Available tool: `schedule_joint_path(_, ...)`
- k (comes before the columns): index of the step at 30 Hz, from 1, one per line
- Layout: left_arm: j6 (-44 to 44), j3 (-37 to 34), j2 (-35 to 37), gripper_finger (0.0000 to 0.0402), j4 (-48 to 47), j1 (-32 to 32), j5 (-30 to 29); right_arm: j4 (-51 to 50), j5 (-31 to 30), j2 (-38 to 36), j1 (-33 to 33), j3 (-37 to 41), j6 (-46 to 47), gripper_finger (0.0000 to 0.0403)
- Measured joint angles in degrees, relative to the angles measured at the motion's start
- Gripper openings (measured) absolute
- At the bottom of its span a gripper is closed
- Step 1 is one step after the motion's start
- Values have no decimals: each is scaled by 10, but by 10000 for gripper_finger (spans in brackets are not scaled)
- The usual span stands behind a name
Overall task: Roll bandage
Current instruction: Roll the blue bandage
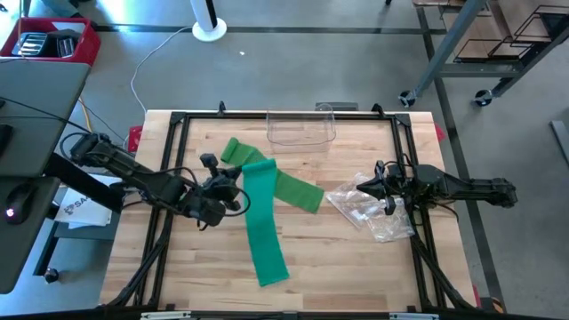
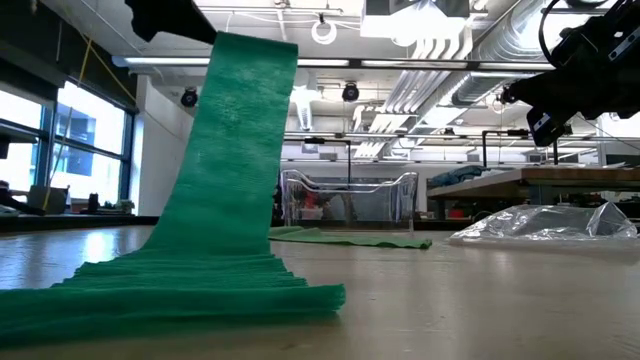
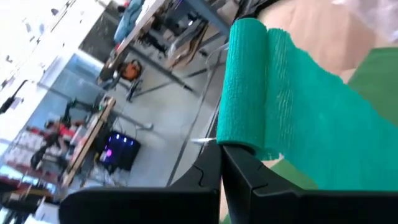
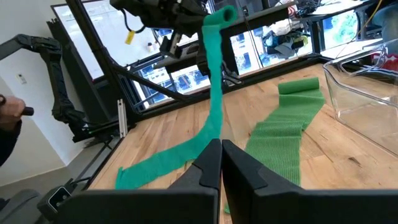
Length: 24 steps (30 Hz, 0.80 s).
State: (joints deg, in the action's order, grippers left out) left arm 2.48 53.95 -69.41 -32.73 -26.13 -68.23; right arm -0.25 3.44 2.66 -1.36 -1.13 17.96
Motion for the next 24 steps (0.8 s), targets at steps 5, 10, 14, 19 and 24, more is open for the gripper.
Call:
schedule_joint_path(5, -3, 0, 0, 0, 10, -17, 1, 0, 0, 0, 0, 0, 0, 4)
schedule_joint_path(10, -27, 0, 0, 0, 9, -24, 26, 0, 0, 0, -1, 0, 0, 4)
schedule_joint_path(14, -49, -11, 0, 0, 12, -24, 50, 4, 0, 0, -1, 0, -3, 4)
schedule_joint_path(19, -104, -25, -1, 0, 15, -27, 59, 22, -19, 0, 0, 0, 171, 4)
schedule_joint_path(24, -127, -27, -2, 0, 33, -29, 85, 54, -103, 11, -1, 2, 221, 4)
